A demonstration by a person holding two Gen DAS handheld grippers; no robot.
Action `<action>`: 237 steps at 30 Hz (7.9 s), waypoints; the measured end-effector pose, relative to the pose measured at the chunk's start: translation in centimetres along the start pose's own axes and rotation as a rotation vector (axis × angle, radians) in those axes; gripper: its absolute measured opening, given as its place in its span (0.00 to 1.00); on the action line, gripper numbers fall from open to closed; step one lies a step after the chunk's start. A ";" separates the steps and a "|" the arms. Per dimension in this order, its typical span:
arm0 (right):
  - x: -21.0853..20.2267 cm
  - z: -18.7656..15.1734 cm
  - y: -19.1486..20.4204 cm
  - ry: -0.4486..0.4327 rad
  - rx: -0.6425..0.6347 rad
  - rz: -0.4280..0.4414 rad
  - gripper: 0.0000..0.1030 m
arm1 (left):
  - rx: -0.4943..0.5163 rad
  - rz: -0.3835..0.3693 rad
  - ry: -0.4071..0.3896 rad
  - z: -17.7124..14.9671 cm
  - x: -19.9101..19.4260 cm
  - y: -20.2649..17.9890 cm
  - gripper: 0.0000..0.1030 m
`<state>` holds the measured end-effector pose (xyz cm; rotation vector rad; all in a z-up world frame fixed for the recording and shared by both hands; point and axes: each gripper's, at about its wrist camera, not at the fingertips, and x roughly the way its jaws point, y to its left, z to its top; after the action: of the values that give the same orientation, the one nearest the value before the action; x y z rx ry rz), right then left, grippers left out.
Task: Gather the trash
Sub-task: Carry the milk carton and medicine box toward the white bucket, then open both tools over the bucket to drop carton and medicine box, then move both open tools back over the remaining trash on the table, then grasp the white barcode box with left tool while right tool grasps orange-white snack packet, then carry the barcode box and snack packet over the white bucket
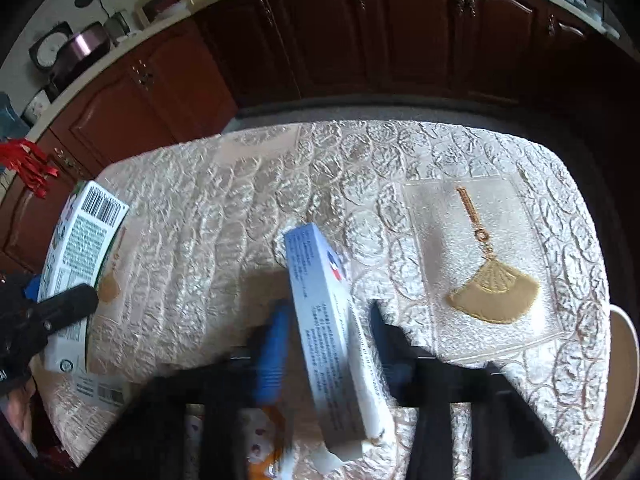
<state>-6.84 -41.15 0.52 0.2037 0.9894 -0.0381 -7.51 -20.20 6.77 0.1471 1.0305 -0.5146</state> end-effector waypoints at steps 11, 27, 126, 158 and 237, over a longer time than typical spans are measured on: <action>-7.3 -2.6 -2.7 -0.119 0.065 0.049 0.19 | 0.064 -0.065 -0.040 0.2 -1.7 -4.9 0.49; -18.5 -8.5 -12.1 -0.276 0.224 -0.048 0.19 | 0.274 -0.192 -0.055 0.4 -1.9 -20.1 0.49; -18.7 -12.9 -17.8 -0.221 0.420 -0.244 0.60 | 0.292 -0.188 -0.106 -2.2 -1.4 -23.4 0.59; -11.0 -10.1 -3.0 -0.044 0.118 -0.026 0.61 | 0.328 0.060 0.074 -9.1 -0.6 -2.8 0.59; -9.3 -6.3 -0.7 -0.129 0.165 0.220 0.25 | 0.049 -0.004 -0.065 -3.2 -1.4 -2.6 0.24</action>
<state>-17.22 -41.24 4.79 0.4552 0.8311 0.0676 -11.86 -20.87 6.60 0.1711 0.9558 -0.5454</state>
